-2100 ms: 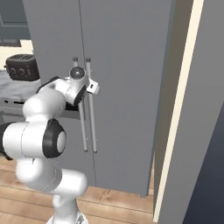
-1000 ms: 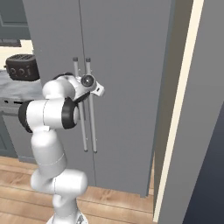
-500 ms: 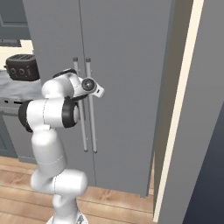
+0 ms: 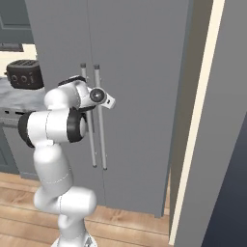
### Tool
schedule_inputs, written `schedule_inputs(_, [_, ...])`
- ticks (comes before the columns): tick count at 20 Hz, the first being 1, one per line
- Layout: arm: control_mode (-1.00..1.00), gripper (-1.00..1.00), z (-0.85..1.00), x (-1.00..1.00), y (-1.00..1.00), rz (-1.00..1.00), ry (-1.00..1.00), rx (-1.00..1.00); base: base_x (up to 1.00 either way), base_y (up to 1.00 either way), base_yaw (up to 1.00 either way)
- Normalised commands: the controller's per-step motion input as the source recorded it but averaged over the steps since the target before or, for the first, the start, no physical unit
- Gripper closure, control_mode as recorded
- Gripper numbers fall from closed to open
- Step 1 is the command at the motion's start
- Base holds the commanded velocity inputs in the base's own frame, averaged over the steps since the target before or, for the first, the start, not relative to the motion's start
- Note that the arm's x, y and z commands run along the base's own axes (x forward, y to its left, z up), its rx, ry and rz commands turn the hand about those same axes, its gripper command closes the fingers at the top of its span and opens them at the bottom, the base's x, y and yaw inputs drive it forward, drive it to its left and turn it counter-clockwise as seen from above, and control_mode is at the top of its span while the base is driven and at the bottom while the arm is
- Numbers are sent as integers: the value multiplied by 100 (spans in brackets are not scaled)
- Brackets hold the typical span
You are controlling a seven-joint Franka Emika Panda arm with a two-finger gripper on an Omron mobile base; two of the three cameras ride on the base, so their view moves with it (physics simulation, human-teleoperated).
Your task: Open the fridge, remove the kiwi, cucumber, and fish, and place them on any counter.
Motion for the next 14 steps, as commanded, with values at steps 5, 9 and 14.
schedule_inputs(5, [-100, 100, 25, -64, -72, -1, 0, 0, 0, 0, 0])
schedule_inputs(9, [-100, 100, 29, -96, -95, -4, 0, 1, 0, 0, 0])
schedule_inputs(14, [-100, 100, 25, -100, -96, -4, 0, 0, 0, 0, 0])
